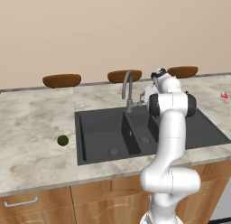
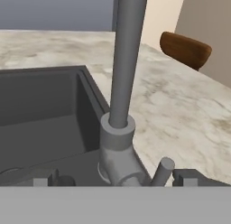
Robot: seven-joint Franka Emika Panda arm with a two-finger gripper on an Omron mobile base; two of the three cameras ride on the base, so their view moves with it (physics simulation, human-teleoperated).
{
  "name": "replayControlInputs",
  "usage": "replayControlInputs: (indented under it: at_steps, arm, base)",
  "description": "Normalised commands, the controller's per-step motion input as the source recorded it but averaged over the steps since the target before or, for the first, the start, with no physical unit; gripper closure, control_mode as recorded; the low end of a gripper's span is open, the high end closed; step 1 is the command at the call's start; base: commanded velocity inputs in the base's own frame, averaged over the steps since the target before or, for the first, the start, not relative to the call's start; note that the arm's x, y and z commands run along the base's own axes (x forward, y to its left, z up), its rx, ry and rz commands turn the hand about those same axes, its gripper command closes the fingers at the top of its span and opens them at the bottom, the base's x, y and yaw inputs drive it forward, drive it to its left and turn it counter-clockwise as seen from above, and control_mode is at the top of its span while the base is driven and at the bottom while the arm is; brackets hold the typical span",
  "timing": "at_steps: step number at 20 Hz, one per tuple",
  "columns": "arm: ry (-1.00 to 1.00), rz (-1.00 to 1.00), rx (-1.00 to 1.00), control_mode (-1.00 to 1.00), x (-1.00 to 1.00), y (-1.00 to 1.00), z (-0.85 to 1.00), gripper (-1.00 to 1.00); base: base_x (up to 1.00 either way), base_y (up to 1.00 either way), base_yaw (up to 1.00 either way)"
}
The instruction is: Turn on the sink faucet. Then move the lime from the counter to the sink. Turn off the sink. Move the vegetable from the sink to the pot next to the stove. Finally move the pot to the rear right burner.
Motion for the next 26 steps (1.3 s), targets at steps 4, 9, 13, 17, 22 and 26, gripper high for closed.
replayControlInputs:
  at_steps: [4, 9, 13, 17, 22, 26]
  arm:
    - [0.00, 0.00, 0.00, -1.00, 0.05, 0.15, -0.07, -1.00]
    - [0.00, 0.00, 0.00, -1.00, 0.08, 0.14, -0.06, -1.00]
    - [0.00, 0.00, 0.00, -1.00, 0.10, 0.15, -0.04, -1.00]
    - [0.00, 0.00, 0.00, -1.00, 0.04, 0.17, -0.02, -1.00]
    - [0.00, 0.00, 0.00, -1.00, 0.01, 0.12, -0.03, 1.00]
    - [0.00, 0.00, 0.00, -1.00, 0.03, 0.03, -0.04, 1.00]
  base:
    - [0.00, 0.00, 0.00]
    - [0.00, 0.00, 0.00]
    - [0.00, 0.00, 0.00]
    - [0.00, 0.00, 0.00]
    - [0.00, 0.00, 0.00]
    - [0.00, 0.00, 0.00]
